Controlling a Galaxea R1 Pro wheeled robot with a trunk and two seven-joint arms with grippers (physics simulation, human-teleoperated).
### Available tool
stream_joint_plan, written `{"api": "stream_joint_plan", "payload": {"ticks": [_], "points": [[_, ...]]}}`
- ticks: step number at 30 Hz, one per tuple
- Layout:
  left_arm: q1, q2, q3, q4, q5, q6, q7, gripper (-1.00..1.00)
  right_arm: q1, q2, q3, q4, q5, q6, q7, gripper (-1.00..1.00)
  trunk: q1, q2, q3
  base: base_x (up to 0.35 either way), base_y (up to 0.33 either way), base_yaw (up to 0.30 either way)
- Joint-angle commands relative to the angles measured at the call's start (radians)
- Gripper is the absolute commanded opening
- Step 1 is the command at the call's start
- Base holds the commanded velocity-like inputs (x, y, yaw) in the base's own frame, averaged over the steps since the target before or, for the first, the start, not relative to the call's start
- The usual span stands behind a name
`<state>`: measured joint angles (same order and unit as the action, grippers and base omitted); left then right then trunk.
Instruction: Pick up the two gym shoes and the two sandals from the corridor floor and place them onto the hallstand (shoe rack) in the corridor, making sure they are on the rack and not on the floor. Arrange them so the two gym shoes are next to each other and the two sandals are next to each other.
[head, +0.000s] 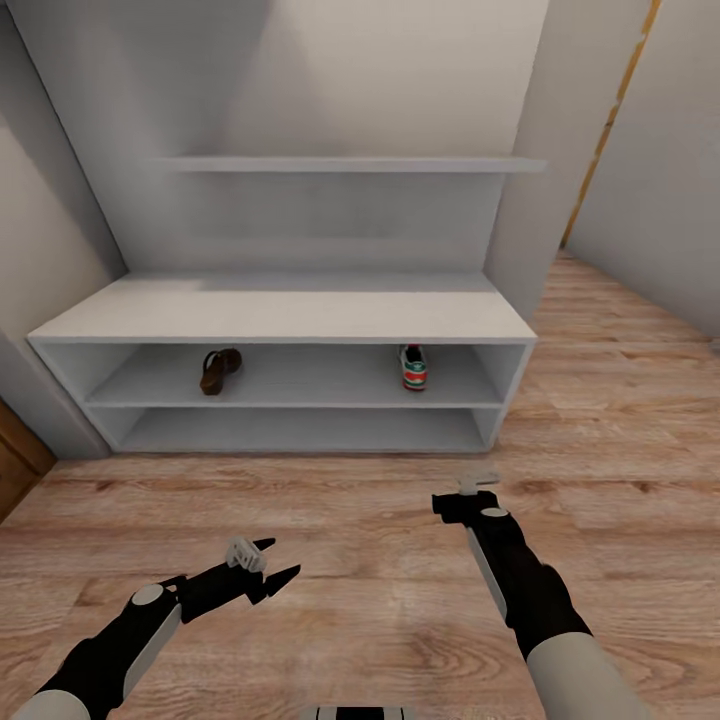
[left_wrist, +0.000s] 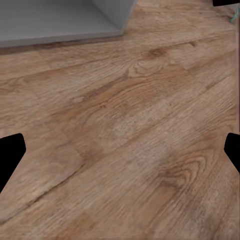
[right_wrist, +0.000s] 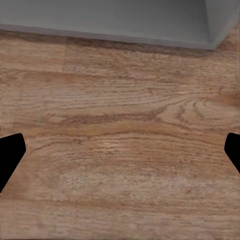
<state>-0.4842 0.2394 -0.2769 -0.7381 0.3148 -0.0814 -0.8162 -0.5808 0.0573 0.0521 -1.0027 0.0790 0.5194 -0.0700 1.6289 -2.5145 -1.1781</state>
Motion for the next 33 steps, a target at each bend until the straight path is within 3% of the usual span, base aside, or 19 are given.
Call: {"api": "stream_joint_plan", "payload": {"ticks": [1, 8, 12, 33], "points": [[-0.001, 0.001, -0.004, 0.001, 0.005, -0.008, 0.002, 1.0, -0.001, 0.0, 0.002, 0.0, -0.003, 0.006, -0.002, 1.0, 0.0, 0.0, -0.001, 0.0, 0.0, -0.242], [-0.001, 0.001, 0.007, 0.002, 0.005, -0.008, 0.004, 1.0, -0.001, -0.001, 0.002, 0.0, -0.13, 0.007, -0.003, 1.0, 0.0, 0.0, -0.001, 0.0, 0.0, -0.278], [-0.001, 0.001, 0.008, 0.002, 0.005, -0.008, 0.004, 1.0, -0.001, -0.001, 0.002, -0.001, -0.167, 0.007, -0.004, 1.0, 0.0, 0.0, -0.001, 0.0, 0.0, -0.296], [-0.001, -0.009, 0.007, 0.022, 0.006, -0.009, 0.011, 1.0, -0.001, -0.001, 0.0, 0.002, -0.181, 0.006, -0.004, 1.0, 0.0, 0.0, 0.0, 0.0, 0.0, -0.3]]}}
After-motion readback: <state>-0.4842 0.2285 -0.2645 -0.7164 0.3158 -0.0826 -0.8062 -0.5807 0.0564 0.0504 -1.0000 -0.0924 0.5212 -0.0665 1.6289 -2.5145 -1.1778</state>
